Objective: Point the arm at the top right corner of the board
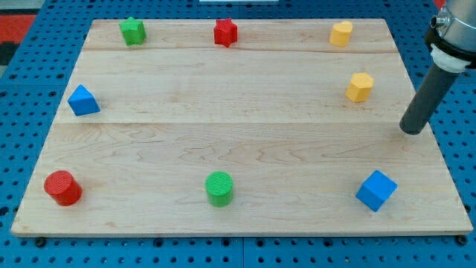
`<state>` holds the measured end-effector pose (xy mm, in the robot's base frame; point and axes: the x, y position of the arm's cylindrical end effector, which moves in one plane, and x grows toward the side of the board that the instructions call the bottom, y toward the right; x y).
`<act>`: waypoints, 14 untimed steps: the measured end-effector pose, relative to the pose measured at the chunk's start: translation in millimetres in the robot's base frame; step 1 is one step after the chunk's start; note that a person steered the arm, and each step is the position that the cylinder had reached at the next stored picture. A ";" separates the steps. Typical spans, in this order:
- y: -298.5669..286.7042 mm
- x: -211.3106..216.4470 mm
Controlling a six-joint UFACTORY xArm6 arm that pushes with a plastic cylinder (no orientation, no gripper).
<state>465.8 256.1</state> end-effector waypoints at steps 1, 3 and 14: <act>10.2 9.7; -0.2 6.3; 19.8 -274.0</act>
